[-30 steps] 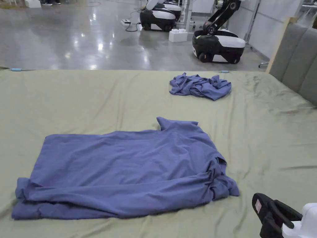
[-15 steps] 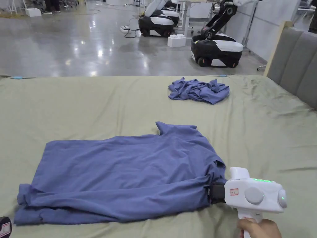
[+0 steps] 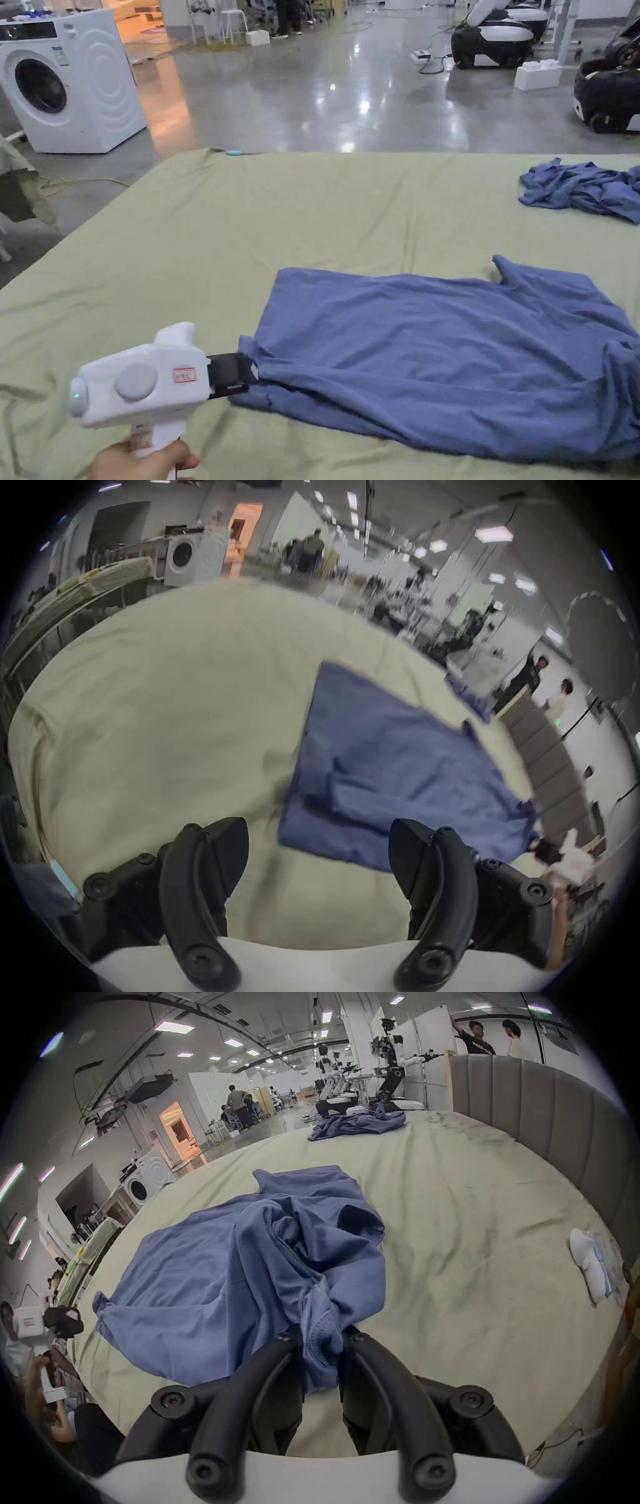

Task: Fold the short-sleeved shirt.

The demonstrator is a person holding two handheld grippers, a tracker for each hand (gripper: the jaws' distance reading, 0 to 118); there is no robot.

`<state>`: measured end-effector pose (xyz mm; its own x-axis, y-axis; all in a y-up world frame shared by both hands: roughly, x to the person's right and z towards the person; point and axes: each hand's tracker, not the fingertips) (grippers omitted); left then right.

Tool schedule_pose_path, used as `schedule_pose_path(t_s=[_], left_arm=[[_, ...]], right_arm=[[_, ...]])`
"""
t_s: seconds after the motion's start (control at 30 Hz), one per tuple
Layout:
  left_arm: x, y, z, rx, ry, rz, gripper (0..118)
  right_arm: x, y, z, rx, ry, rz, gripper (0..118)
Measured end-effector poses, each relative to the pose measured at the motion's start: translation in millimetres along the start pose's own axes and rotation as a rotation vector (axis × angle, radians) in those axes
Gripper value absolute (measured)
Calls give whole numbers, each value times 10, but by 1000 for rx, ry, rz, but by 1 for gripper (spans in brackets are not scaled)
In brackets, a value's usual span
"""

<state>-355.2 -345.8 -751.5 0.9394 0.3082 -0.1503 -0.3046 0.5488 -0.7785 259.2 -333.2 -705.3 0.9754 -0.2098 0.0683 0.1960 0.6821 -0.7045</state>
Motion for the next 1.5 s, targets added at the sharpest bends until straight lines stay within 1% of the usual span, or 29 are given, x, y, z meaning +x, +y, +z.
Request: schedule_pose_path(t_s=[0.03,0.07,0.13,0.17,0.2,0.23,0.27,0.3,0.33,0.37,0.4,0.6,0.7,0.77,0.87,0.9,0.97,1.07,1.1,1.13,1.17,1.2,1.23,1.27,1.3,1.37,1.4,1.47,1.5], left_arm=[[29,1,-113,-39,41,-55,96],[33,-1,-226,-73,28,-72,96],[79,-58,-360,-102,31,-18,92],[74,-73,-401,-111,-14,21,86],[74,-87,-429,-117,-36,40,75],[140,-121,-387,-91,31,15,50],[193,-120,-361,-91,119,-65,18],[207,-96,-368,-96,165,-133,13],[163,-83,-340,-72,80,-103,10],[130,-77,-311,-64,51,-55,9],[123,-90,-243,-46,45,-38,7],[138,-267,241,51,-15,-50,7],[64,-445,451,73,-42,-12,7],[-14,-595,578,89,-54,17,7],[-33,-878,779,76,-58,34,7],[-65,-957,812,66,-74,45,7],[-82,-1055,840,43,-73,55,7],[-153,-1144,754,34,-71,63,7],[-171,-1160,717,28,-69,79,10],[-192,-1161,689,8,-95,116,33],[-211,-1147,712,5,-98,136,77],[-239,-1140,812,57,-102,155,80],[-254,-1156,1018,176,-154,161,79],[-217,-1170,1300,291,-195,152,79],[-128,-1188,1604,386,-194,84,80],[117,-1256,2095,555,-99,-86,81],[238,-1326,2271,608,-74,-148,81],[462,-1445,2502,684,-47,-197,81],[572,-1519,2585,718,-44,-229,80]], right_arm=[[-15,-19,13,0,-2,1,19],[-28,-38,8,-3,1,6,19],[-43,-50,-10,-8,-10,10,19],[-40,-64,-8,-10,-9,2,19],[-39,-73,-3,-13,0,-13,19],[-1,-51,-19,-15,3,-22,19],[-4,-47,-15,-17,4,-24,19],[-14,-41,-4,-17,5,-22,19],[-3,-27,0,-16,8,-15,19],[20,-14,7,-15,6,-6,19],[11,-15,41,-9,7,-3,19],[23,-91,333,16,32,-24,19],[96,-216,455,16,52,-53,19],[198,-323,504,-3,56,-94,19],[308,-500,600,-31,62,-145,19],[358,-573,617,-31,71,-152,19],[398,-654,607,-53,59,-157,19],[442,-758,545,-68,62,-183,19],[442,-770,524,-65,58,-183,22],[431,-765,511,-70,30,-175,32],[423,-760,516,-104,-29,-169,54],[405,-743,606,-108,-66,-163,68],[397,-751,776,-66,-86,-169,69],[352,-753,1021,23,-102,-143,69],[281,-751,1286,111,-101,-99,69],[39,-806,1798,307,-114,16,69],[-99,-860,2023,396,-117,61,69],[-345,-1033,2331,571,-89,157,69],[-456,-1113,2450,629,-69,166,65]])
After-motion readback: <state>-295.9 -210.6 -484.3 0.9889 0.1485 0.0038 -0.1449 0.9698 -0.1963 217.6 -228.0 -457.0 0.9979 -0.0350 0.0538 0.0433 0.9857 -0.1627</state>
